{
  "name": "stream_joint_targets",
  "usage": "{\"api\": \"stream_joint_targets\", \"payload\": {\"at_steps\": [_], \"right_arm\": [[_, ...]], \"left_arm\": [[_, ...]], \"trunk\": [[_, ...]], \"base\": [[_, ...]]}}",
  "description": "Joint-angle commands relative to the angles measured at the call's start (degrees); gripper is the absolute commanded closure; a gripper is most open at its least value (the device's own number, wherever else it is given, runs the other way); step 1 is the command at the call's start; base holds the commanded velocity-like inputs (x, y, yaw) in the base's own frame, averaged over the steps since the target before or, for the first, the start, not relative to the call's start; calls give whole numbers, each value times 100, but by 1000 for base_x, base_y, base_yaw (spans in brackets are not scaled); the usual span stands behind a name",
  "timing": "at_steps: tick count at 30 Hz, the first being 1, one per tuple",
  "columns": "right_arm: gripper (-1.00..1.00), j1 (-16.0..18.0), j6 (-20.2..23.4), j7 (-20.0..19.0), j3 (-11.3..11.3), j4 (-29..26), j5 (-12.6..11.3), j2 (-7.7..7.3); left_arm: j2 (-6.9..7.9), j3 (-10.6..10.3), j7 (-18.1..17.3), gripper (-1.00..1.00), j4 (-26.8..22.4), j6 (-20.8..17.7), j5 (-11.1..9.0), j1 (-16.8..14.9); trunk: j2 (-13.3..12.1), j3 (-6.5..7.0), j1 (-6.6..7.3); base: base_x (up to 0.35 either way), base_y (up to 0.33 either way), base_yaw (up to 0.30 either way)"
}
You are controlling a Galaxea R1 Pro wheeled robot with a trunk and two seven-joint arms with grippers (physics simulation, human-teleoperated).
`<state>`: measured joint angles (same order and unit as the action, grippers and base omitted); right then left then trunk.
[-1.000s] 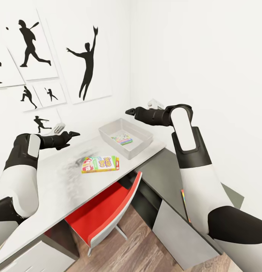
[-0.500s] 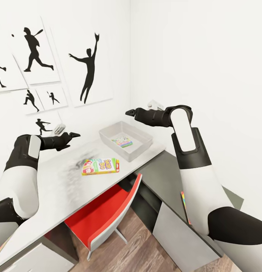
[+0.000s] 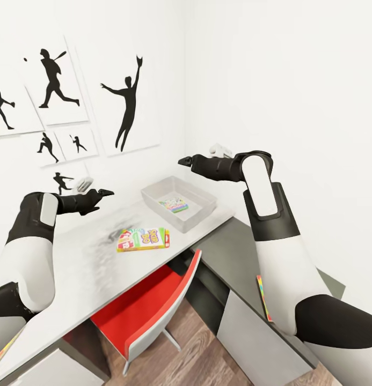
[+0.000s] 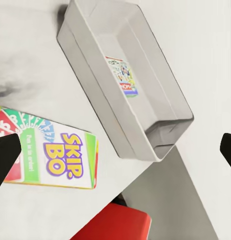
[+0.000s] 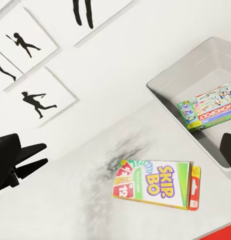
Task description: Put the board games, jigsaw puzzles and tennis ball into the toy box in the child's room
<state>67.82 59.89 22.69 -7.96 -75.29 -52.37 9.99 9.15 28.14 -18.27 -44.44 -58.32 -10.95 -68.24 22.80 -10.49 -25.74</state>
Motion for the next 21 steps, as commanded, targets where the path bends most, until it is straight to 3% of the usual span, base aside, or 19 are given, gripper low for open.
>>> {"api": "stream_joint_targets", "payload": {"at_steps": [1, 11, 21], "right_arm": [[-100, 6, 11, 60, 0, -3, -52, 1], [-100, -49, 11, 60, 5, -3, -46, 1], [-100, -65, 11, 60, 5, 9, -46, 1]], "left_arm": [[-1, 16, -19, -100, -12, -31, 5, -7], [-8, 10, -22, -100, -233, -35, 0, 77], [-8, -194, -22, -100, -297, -31, -3, 144]], "trunk": [[12, -3, -4], [12, 92, -4], [12, 187, -4]], "base": [[0, 0, 0], [0, 0, 0], [0, 0, 0]]}}
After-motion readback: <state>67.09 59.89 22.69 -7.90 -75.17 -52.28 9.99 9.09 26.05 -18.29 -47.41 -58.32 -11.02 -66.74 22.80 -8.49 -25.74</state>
